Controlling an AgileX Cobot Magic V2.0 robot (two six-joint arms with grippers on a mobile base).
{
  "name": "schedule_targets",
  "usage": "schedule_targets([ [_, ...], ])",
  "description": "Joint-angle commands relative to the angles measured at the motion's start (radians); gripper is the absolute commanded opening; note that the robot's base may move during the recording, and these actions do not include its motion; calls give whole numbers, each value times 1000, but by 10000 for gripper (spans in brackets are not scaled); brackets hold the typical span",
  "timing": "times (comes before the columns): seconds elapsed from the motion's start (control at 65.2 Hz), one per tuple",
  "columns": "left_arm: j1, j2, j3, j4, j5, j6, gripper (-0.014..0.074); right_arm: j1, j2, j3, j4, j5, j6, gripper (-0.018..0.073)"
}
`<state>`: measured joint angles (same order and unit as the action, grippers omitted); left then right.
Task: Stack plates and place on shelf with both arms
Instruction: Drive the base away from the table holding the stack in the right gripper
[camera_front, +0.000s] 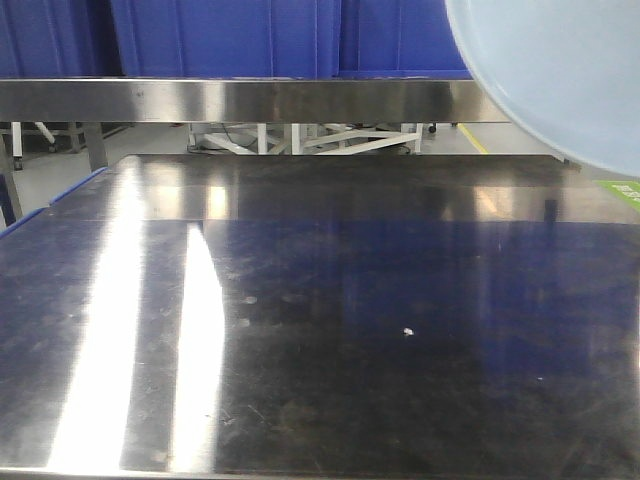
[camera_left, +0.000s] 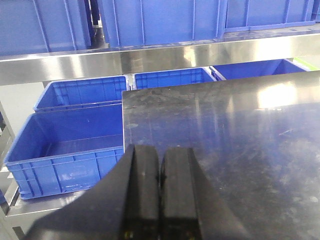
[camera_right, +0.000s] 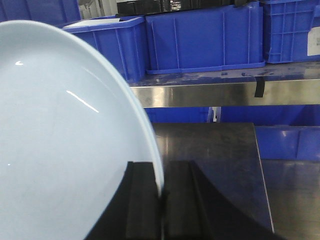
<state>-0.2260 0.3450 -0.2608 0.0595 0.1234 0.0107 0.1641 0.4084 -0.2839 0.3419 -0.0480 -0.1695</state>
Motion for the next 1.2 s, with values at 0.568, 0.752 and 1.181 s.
schedule_targets([
  [0.568, 2, 7, -30, -1, -93, -11, 82, -4, 2, -31, 2, -96, -5, 56],
  [0.752, 2, 7, -30, -1, -93, -11, 82, -4, 2, -31, 2, -96, -5, 56],
  [1.181, 2, 7, -30, -1, -93, -11, 82, -4, 2, -31, 2, -96, -5, 56],
])
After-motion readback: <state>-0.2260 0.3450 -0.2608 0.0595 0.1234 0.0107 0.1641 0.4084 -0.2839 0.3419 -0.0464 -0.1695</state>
